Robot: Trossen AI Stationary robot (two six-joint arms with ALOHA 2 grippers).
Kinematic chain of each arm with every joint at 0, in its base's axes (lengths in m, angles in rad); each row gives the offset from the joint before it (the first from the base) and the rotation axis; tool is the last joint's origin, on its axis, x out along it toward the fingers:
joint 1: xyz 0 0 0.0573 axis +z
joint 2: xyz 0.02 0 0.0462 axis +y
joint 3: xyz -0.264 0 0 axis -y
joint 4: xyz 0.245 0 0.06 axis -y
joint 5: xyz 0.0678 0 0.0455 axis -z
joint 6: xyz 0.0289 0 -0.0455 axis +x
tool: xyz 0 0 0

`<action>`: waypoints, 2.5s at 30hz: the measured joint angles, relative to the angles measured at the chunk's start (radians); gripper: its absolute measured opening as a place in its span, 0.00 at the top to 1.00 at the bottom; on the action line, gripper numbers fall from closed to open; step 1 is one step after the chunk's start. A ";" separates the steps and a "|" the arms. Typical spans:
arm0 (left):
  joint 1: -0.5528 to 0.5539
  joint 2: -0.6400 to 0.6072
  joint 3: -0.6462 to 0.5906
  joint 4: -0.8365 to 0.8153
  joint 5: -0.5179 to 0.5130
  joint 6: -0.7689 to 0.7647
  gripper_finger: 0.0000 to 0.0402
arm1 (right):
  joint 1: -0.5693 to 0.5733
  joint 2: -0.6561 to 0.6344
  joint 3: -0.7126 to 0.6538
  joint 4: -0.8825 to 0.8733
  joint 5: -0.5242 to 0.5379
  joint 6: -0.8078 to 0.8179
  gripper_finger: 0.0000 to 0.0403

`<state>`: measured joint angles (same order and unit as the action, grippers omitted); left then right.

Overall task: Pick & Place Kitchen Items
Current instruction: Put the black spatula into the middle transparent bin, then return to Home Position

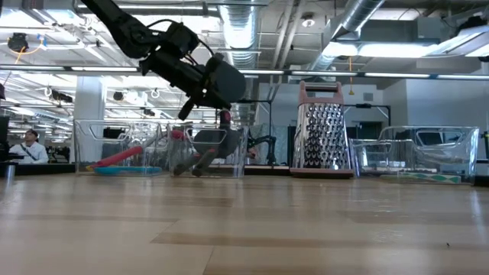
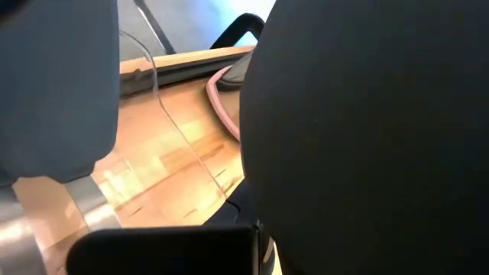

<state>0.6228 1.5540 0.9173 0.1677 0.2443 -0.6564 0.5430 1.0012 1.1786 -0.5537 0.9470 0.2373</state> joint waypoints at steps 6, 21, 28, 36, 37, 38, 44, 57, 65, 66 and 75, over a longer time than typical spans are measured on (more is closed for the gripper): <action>0.000 0.068 0.000 0.038 0.031 -0.013 1.00 | 0.000 0.000 0.000 0.000 0.000 0.000 0.99; -0.001 0.188 0.001 0.136 0.046 -0.089 0.98 | 0.000 0.000 0.000 -0.019 0.000 0.000 1.00; 0.000 0.188 0.000 0.138 -0.020 -0.080 0.87 | 0.000 0.000 0.000 -0.019 -0.001 0.000 1.00; 0.003 0.162 0.000 0.150 -0.015 -0.049 0.69 | 0.000 0.000 0.000 -0.020 -0.002 0.000 1.00; 0.006 0.152 0.000 0.149 -0.015 -0.034 0.68 | 0.000 0.000 0.000 -0.020 -0.002 0.000 1.00; 0.008 0.140 0.000 0.147 -0.016 -0.021 0.66 | 0.000 0.000 0.000 -0.020 -0.002 0.000 1.00; 0.040 0.016 0.000 0.150 -0.055 0.065 0.63 | 0.000 0.000 0.000 -0.020 -0.004 0.000 1.00; 0.012 -0.345 0.000 0.149 -0.006 0.229 0.75 | 0.000 0.000 0.000 -0.020 -0.004 0.000 1.00; -0.196 -0.478 0.000 0.148 0.014 0.338 0.97 | -0.002 0.000 0.000 -0.007 -0.007 -0.008 1.00; -0.235 -0.488 0.000 0.147 -0.002 0.360 0.99 | -0.005 0.000 0.000 -0.002 -0.010 -0.009 1.00; -0.461 -0.546 0.000 0.143 -0.091 0.469 1.00 | -0.113 0.000 0.000 0.125 -0.278 -0.117 1.00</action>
<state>0.1620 1.0085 0.9169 0.3109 0.1535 -0.1869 0.4297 1.0012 1.1786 -0.4285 0.6691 0.1204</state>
